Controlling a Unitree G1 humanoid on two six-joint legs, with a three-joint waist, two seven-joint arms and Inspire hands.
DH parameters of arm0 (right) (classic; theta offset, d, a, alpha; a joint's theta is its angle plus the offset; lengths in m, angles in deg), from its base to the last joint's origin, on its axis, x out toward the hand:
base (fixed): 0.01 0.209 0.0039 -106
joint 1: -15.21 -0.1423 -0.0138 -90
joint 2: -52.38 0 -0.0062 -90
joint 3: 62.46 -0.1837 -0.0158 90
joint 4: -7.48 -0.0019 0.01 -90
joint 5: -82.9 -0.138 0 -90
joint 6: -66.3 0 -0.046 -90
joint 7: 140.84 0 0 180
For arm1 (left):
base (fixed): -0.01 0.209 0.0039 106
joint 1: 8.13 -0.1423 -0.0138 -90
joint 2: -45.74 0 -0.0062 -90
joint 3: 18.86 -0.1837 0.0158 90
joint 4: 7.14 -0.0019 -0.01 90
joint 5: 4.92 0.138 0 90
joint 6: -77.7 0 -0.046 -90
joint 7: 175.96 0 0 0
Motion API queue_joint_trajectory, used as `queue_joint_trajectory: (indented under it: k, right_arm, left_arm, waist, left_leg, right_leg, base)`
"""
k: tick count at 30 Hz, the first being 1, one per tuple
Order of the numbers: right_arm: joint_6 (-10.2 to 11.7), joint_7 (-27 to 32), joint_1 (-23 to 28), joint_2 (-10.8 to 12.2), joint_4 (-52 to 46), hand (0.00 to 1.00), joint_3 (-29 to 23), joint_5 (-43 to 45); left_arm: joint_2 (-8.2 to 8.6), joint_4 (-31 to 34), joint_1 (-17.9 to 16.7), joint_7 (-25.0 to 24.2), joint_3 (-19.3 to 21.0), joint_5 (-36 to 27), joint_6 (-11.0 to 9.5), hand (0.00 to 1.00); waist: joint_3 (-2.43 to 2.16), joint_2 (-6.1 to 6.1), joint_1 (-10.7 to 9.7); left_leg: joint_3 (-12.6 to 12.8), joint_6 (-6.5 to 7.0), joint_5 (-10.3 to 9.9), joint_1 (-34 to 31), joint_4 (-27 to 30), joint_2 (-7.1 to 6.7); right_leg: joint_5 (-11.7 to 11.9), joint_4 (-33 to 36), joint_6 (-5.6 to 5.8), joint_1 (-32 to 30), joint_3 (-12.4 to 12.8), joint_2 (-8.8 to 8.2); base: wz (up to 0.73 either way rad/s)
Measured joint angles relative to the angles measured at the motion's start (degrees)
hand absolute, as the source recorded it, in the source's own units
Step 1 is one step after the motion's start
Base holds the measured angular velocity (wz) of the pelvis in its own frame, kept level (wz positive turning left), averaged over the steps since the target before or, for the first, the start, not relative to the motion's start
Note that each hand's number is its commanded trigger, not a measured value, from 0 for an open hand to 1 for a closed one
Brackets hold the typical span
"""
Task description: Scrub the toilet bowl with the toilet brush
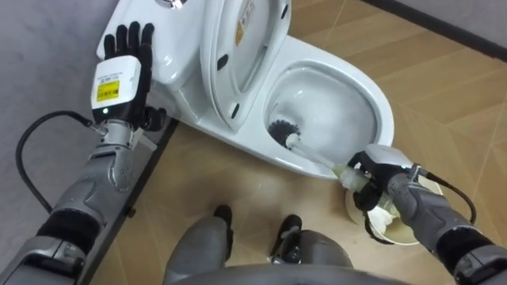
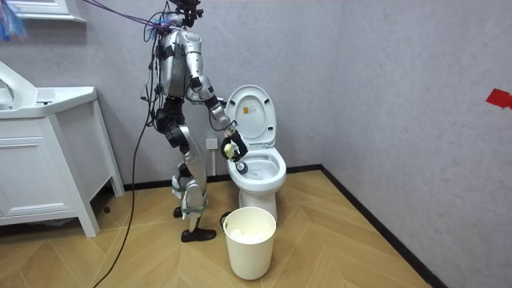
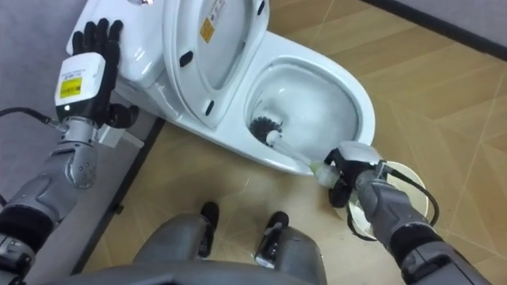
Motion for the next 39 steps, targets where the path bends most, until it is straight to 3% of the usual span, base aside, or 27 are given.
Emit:
queue_joint_trajectory:
  k: [12,19,20,24,30,33,35,39]
  right_arm:
    - [0.1,0.91,0.36,0.17,6.26,1.0,-1.3,-0.37]
    - [1.1,1.85,-3.49,0.28,10.7,1.0,-1.32,-4.18]
    - [1.12,1.66,-5.56,0.41,12.44,1.0,-1.31,-4.69]
    - [0.96,0.79,-12.67,-0.03,17.0,1.0,-1.22,-7.58]
    - [0.52,0.78,-21.68,-0.55,17.55,1.0,-1.26,-14.71]
    - [-0.54,1.35,-24.75,-0.63,17.53,1.0,-1.27,-16.05]
    - [-0.88,1.27,-25.09,-1.26,17.35,1.0,-1.29,-16.0]
    - [-1.22,1.27,-26.05,-1.89,17.31,1.0,-1.29,-16.21]
  left_arm:
    - [0.27,0.02,-0.02,0.07,0.05,0.02,1.07,0.0]
    - [0.3,1.16,1.53,1.99,-0.49,-0.03,0.22,0.0]
    - [0.4,1.11,2.27,2.65,-0.56,-0.01,0.05,0.0]
    - [0.51,0.4,5.14,3.2,-1.99,-0.36,-0.02,0.0]
    - [0.65,1.57,8.34,3.23,-3.51,-0.73,0.13,0.0]
    - [0.58,2.45,9.42,3.52,-3.91,-1.25,-0.36,0.0]
    - [0.45,2.69,10.27,3.97,-3.94,-1.24,-1.38,0.0]
    - [-0.4,2.99,10.17,5.88,-4.22,-1.29,-2.47,0.0]
  waist:
    - [0.22,-0.13,-1.0]
    - [1.4,0.38,-0.88]
    - [1.87,0.47,-0.79]
    - [2.54,1.24,0.29]
    - [2.94,1.54,0.87]
    - [3.32,0.9,1.63]
    - [3.92,-0.29,2.23]
    - [4.21,-0.99,2.79]
  left_leg:
    - [-0.28,0.01,0.0,0.48,-0.05,-0.01]
    - [-1.22,0.07,-0.07,-2.94,2.34,-0.32]
    - [-1.22,0.08,-0.09,-4.27,3.32,-0.36]
    - [-1.68,0.1,-0.09,-7.76,5.75,-1.0]
    - [-2.58,0.12,-0.08,-13.26,9.11,-2.17]
    - [-2.55,0.16,-0.01,-14.71,10.03,-2.46]
    - [-2.6,0.11,0.02,-15.22,10.06,-2.77]
    - [-2.5,0.09,0.05,-15.84,10.07,-2.75]
  right_leg:
    - [-0.19,-0.06,0.14,0.72,-0.1,0.01]
    - [-0.32,1.63,-0.09,-1.85,-1.57,-0.71]
    - [-0.41,2.75,-0.22,-3.16,-1.55,-0.92]
    - [-0.7,5.89,-0.45,-6.74,-1.49,-1.86]
    - [-1.61,10.34,-0.81,-12.0,-1.64,-3.46]
    - [-2.12,11.66,-0.86,-13.59,-1.61,-3.96]
    - [-2.61,12.25,-1.0,-14.36,-1.62,-4.49]
    - [-2.59,12.47,-1.03,-15.22,-1.28,-4.32]
  base:
    - [0.01]
    - [0.08]
    - [0.14]
    - [0.05]
    - [0.11]
    - [0.05]
    - [0.07]
    - [-0.04]
